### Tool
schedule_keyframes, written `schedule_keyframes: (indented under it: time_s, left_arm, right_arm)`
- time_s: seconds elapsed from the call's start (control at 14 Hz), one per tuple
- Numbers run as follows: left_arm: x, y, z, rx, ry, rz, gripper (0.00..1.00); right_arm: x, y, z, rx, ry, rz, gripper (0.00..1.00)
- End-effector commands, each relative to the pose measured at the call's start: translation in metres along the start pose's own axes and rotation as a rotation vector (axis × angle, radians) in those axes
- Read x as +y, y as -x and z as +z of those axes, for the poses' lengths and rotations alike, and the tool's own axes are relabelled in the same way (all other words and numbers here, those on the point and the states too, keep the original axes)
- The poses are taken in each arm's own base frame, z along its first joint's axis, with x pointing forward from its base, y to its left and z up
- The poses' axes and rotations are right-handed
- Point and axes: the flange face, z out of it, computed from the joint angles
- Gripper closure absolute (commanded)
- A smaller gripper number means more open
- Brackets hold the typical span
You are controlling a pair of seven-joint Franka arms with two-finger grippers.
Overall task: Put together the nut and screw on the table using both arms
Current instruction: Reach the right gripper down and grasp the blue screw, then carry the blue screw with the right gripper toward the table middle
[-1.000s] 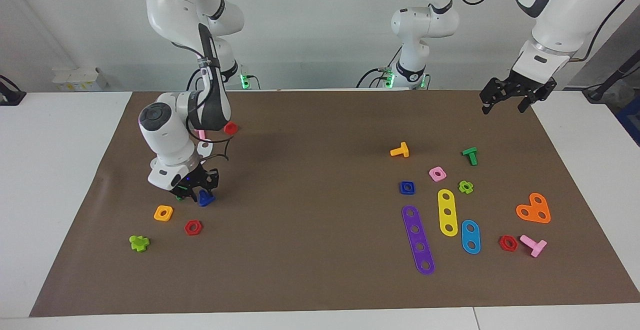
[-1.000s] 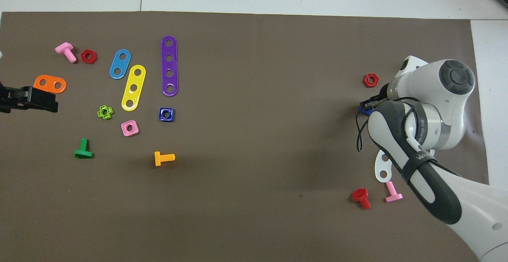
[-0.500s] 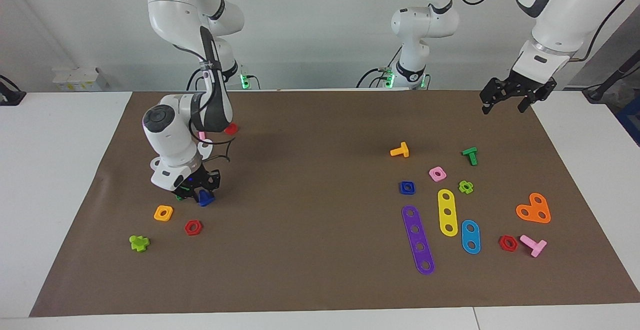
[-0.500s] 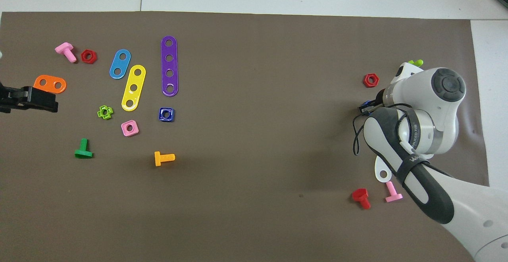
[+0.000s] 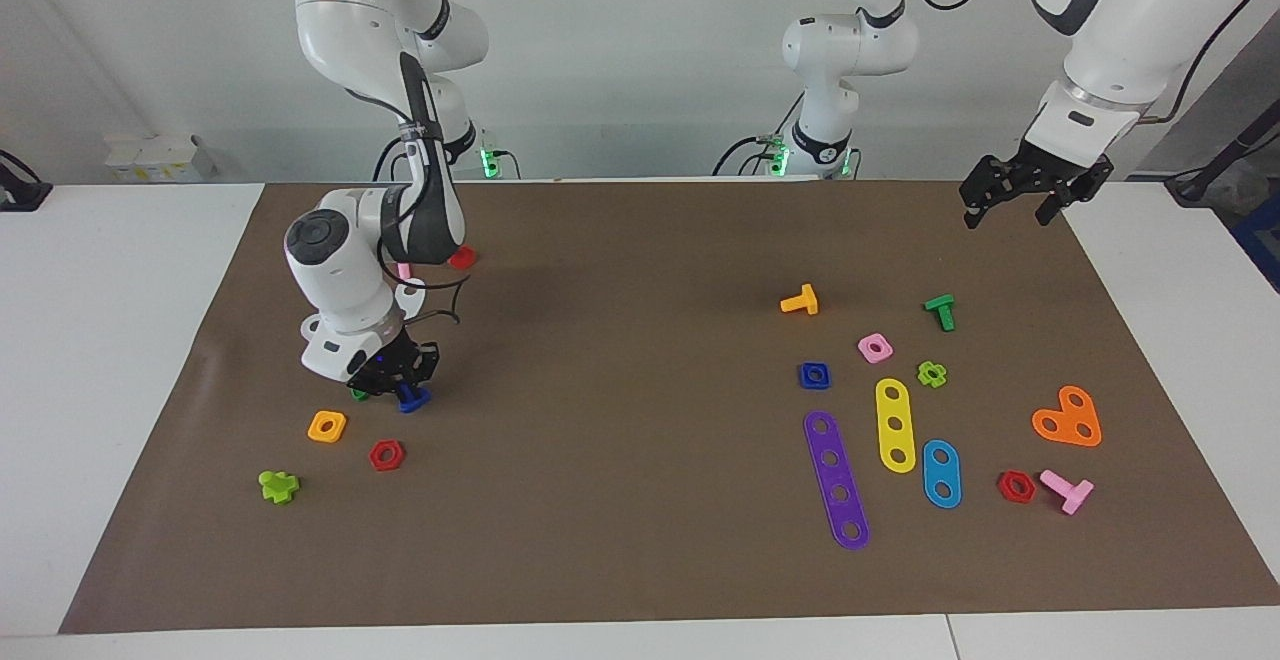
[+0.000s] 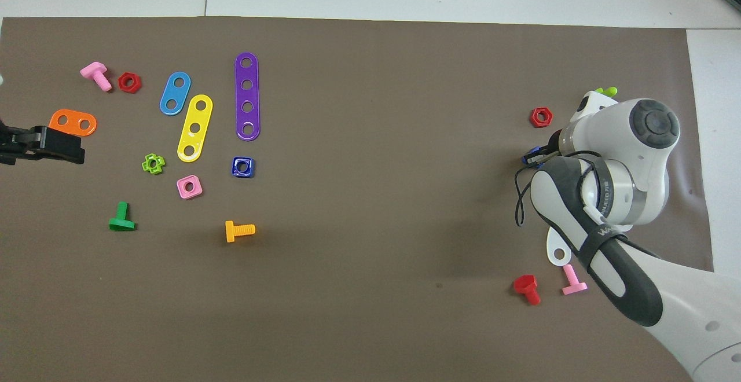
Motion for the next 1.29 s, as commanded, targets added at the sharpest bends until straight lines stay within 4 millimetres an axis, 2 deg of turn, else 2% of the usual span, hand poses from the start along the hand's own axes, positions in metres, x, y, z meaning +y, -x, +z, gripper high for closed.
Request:
schedule_keyframes:
  time_s: [0.0, 0.14, 0.29, 0.43, 0.5, 0.57, 0.64, 0.79, 0.93, 1.07, 1.21]
  left_arm:
    - [-0.002, 0.008, -0.001, 0.002, 0.016, -0.014, 0.00]
    - [-0.001, 0.008, -0.001, 0.002, 0.017, -0.014, 0.00]
    - [-0.001, 0.008, -0.001, 0.001, 0.017, -0.014, 0.00]
    - [0.000, 0.008, -0.001, 0.004, 0.017, -0.011, 0.00]
    - [-0.001, 0.009, 0.000, -0.002, 0.017, -0.012, 0.00]
    - [0.004, 0.010, 0.001, -0.008, 0.017, 0.000, 0.00]
    - [0.006, 0.010, 0.001, -0.011, 0.018, 0.000, 0.00]
    - [0.007, 0.010, 0.002, -0.010, 0.018, -0.007, 0.00]
    - [0.005, 0.009, 0.003, 0.005, 0.017, 0.008, 0.00]
    - [0.009, 0.008, 0.006, 0.024, 0.018, 0.015, 0.00]
    - [0.011, 0.010, 0.012, 0.019, 0.019, 0.017, 0.00]
  right_arm:
    - [-0.006, -0.007, -0.017, 0.016, -0.021, 0.023, 1.00]
    - [-0.031, -0.028, -0.044, 0.015, -0.034, 0.098, 1.00]
    - [-0.079, -0.057, -0.074, 0.026, -0.033, 0.169, 1.00]
    - [-0.145, -0.082, -0.092, 0.078, -0.039, 0.273, 1.00]
    - [-0.183, -0.094, -0.095, 0.093, -0.037, 0.302, 1.00]
    - [-0.211, -0.105, -0.097, 0.107, -0.036, 0.330, 1.00]
    - [-0.241, -0.114, -0.093, 0.115, -0.035, 0.348, 1.00]
    - [-0.307, -0.125, -0.066, 0.111, -0.029, 0.367, 1.00]
    - [-0.355, -0.132, -0.037, 0.115, -0.021, 0.413, 1.00]
    - [-0.370, -0.133, -0.034, 0.136, -0.032, 0.427, 1.00]
    - [-0.372, -0.130, -0.026, 0.154, -0.044, 0.426, 1.00]
